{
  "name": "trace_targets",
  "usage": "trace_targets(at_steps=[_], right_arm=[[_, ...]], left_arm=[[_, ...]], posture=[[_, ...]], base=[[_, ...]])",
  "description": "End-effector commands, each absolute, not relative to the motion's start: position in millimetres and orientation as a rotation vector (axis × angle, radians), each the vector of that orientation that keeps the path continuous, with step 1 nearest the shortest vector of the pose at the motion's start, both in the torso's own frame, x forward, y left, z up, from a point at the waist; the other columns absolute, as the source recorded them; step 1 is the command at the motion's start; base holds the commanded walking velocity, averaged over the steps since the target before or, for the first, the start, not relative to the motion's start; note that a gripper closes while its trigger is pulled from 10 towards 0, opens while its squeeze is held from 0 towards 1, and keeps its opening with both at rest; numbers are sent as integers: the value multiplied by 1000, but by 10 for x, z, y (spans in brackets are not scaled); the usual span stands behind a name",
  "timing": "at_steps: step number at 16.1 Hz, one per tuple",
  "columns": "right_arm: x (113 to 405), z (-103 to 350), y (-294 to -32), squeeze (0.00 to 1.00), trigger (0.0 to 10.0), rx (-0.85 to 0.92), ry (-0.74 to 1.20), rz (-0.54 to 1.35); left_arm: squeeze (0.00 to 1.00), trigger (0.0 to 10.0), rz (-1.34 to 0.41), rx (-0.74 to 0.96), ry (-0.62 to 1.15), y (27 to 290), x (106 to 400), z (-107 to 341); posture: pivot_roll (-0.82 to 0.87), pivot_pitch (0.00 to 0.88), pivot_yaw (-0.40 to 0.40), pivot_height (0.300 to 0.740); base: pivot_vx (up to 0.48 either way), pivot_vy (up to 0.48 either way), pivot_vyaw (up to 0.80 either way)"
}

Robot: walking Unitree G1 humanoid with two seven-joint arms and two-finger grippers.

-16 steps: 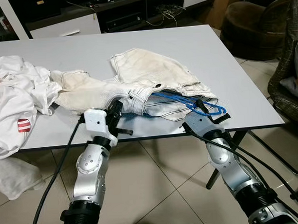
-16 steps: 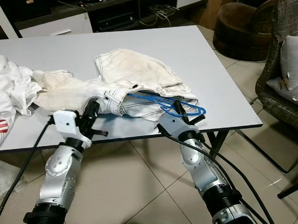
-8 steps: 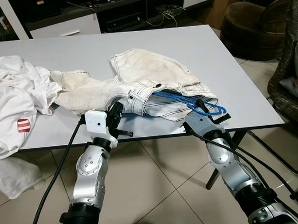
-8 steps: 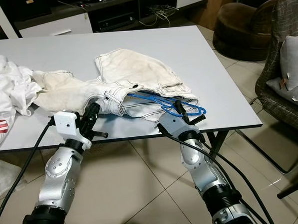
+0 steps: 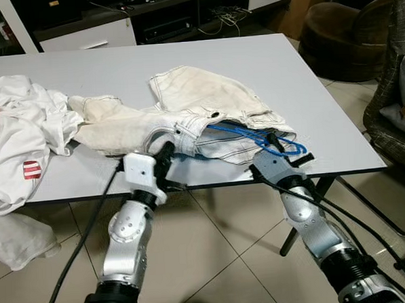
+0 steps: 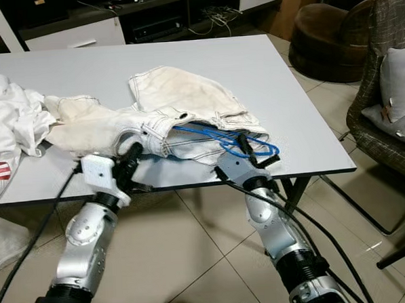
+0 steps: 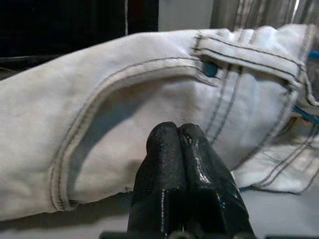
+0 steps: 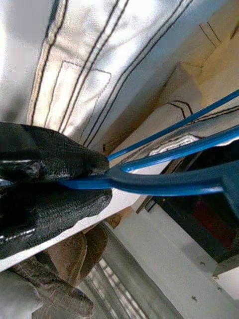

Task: Hang hanger

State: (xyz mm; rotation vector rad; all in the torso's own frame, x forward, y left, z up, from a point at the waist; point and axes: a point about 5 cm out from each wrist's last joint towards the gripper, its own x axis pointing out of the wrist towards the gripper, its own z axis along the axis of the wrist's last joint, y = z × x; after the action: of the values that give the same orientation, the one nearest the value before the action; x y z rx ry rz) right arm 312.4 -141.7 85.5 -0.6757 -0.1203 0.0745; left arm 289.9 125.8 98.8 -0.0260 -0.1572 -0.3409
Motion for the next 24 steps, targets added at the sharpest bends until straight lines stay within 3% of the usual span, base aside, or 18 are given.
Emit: trace_targets(at_steps=[1,8,24], right_arm=[[3120,909,-1458,0,10000,-624,-147,47],[3083,918,-1480,0,10000,-569,-150,7],[2951,948,-1500,0,10000,-521,-202,-6]], left_arm=[[0,10000,-368,-8,-192,1210,2904,1065],[0,10000,-341,-17,-185,1289,2930,1068],[0,10000,-403,-20,-187,1142,2970,1071]], posture=[[52,0,46,740],[34,0,50,740],[-7,0,63,740]], base=[[0,0,0],[0,0,0],[0,0,0]])
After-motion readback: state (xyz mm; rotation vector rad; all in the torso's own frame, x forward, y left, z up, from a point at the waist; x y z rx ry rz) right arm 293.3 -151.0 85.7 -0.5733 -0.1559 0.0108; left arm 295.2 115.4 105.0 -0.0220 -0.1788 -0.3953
